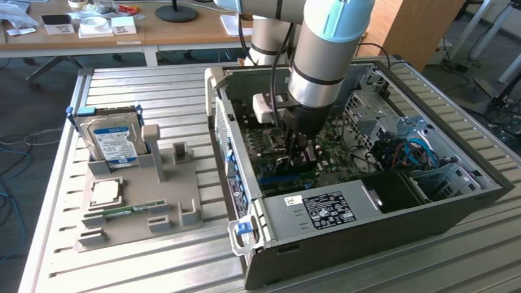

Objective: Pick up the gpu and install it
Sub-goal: 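Insert the gpu into the slot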

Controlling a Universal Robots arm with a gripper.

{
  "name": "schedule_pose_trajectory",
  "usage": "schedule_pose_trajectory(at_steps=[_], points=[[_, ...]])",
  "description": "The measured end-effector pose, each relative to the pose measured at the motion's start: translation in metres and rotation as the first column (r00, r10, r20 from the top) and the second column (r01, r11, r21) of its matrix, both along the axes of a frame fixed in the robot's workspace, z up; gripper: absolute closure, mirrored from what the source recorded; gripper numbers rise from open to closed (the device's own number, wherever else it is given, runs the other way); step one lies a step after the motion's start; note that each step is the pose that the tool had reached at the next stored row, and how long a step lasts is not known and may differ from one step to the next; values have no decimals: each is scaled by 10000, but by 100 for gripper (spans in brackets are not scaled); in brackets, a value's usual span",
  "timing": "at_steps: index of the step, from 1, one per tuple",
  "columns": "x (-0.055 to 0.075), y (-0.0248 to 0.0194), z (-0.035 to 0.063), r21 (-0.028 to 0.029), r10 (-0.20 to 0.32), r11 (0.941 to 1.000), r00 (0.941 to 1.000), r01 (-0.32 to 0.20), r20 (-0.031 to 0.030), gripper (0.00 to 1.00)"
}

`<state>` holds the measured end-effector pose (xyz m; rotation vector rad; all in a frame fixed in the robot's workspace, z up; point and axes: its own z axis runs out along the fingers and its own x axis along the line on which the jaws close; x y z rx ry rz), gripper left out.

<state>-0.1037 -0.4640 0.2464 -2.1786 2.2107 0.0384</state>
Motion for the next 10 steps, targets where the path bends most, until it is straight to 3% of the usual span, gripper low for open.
schedule_pose_trajectory(at_steps=[10], points=[[-1,-4,16,-23,-1,10000,10000,1,-5,74]])
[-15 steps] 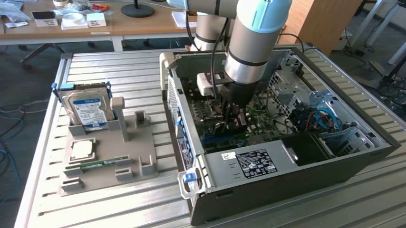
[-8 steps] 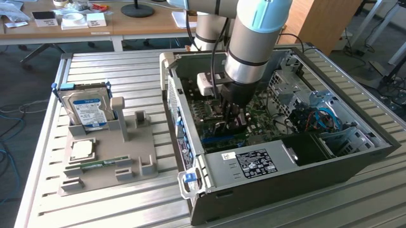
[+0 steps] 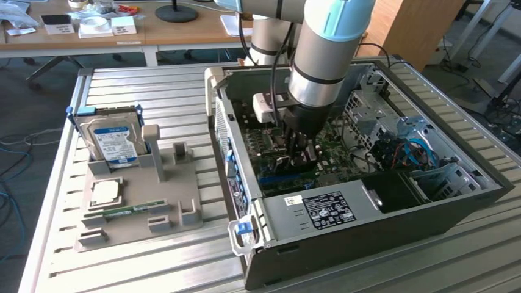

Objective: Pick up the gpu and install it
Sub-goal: 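Insert the gpu into the slot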

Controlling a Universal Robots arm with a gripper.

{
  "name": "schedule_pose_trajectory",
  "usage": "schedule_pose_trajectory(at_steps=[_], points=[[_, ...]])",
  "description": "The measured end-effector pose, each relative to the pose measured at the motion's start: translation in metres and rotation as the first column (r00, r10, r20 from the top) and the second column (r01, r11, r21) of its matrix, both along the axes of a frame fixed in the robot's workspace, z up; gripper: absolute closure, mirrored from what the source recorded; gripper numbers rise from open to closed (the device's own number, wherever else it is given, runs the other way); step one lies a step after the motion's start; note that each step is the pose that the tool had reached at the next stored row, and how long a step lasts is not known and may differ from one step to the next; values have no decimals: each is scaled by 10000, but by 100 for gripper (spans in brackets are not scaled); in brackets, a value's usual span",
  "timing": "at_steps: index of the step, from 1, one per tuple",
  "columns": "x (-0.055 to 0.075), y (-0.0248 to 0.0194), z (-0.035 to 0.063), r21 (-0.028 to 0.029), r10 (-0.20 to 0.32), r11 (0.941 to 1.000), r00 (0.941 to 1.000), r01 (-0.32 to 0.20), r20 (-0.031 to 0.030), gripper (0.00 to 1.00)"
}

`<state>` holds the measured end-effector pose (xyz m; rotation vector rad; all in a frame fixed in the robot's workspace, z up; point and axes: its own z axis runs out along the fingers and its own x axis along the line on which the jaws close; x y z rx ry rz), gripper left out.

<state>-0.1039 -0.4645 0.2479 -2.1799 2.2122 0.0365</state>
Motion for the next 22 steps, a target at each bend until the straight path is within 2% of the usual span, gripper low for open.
schedule_pose_trajectory(at_steps=[12,22], points=[[-17,-1,-60,-3,3,10000,10000,-3,-2,74],[-18,0,-64,2,1,10000,10000,-1,1,74]])
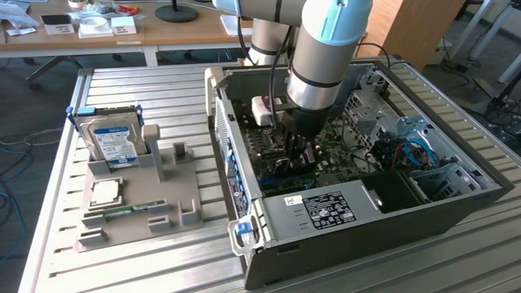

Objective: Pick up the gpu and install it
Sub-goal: 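Insert the gpu into the slot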

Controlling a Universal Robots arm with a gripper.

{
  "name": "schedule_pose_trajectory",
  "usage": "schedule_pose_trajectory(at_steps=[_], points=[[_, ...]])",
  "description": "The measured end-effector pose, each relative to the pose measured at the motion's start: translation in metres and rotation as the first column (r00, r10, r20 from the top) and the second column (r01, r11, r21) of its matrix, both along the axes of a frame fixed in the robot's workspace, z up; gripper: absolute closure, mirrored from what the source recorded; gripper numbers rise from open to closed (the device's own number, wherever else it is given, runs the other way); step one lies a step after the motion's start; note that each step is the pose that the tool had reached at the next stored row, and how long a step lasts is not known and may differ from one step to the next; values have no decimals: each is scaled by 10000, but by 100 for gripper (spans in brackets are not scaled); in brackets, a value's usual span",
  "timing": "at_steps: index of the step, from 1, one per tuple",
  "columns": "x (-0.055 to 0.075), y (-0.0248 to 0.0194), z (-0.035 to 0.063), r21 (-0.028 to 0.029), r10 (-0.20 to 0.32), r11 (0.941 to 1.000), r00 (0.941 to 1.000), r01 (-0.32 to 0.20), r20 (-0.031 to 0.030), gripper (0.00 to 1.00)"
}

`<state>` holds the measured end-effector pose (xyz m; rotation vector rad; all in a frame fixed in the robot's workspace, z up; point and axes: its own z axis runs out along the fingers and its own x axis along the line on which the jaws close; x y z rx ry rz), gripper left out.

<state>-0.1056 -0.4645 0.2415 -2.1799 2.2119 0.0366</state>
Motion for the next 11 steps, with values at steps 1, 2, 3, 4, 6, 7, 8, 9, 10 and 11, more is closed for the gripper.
schedule_pose_trajectory(at_steps=[1,2,3,4,6,7,8,9,10,11], points=[[0,0,0,0,0,10000,10000,0,0,74],[0,0,0,0,0,10000,10000,0,0,74],[0,1,0,-1,0,10000,10000,0,-1,74],[-1,7,1,-5,-3,10000,10000,3,-1,74],[0,14,1,-5,-2,10000,10000,2,-2,74],[0,15,1,-3,-2,10000,10000,2,-1,74],[0,15,1,-3,-2,10000,10000,2,-1,74],[0,16,1,-2,-3,10000,10000,3,-1,74],[0,16,0,-1,-4,10000,10000,4,0,74],[0,16,0,-1,-4,10000,10000,4,0,74]])
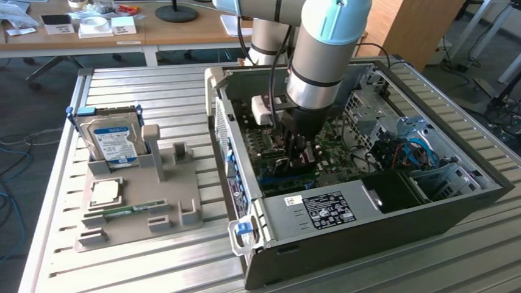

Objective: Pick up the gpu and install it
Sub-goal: 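Insert the gpu into the slot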

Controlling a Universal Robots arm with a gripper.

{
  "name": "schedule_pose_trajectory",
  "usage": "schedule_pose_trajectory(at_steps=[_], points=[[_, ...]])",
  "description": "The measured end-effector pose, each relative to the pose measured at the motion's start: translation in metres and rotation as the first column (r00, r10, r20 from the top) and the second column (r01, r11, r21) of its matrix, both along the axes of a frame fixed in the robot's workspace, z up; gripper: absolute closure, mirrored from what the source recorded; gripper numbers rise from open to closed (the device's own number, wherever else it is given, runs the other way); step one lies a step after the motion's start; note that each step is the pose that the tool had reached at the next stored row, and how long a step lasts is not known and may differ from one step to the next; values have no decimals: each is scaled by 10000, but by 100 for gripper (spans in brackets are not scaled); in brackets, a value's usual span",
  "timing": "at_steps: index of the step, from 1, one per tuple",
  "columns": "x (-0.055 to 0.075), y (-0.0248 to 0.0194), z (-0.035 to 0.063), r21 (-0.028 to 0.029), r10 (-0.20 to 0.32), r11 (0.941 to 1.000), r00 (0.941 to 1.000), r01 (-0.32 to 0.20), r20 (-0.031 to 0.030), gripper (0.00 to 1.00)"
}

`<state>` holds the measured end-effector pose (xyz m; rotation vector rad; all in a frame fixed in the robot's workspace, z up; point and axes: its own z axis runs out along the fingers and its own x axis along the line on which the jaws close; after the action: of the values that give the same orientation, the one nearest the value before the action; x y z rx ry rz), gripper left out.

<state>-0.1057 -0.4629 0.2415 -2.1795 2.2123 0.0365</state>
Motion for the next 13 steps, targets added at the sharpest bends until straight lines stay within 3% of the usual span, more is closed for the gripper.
schedule_pose_trajectory(at_steps=[4,5,7,13], points=[[0,1,0,4,0,10000,10000,0,-1,74],[-2,4,-9,31,-5,10000,10000,5,4,73],[-1,2,-4,8,-5,10000,10000,5,4,67],[0,2,0,1,0,10000,10000,0,0,67]])
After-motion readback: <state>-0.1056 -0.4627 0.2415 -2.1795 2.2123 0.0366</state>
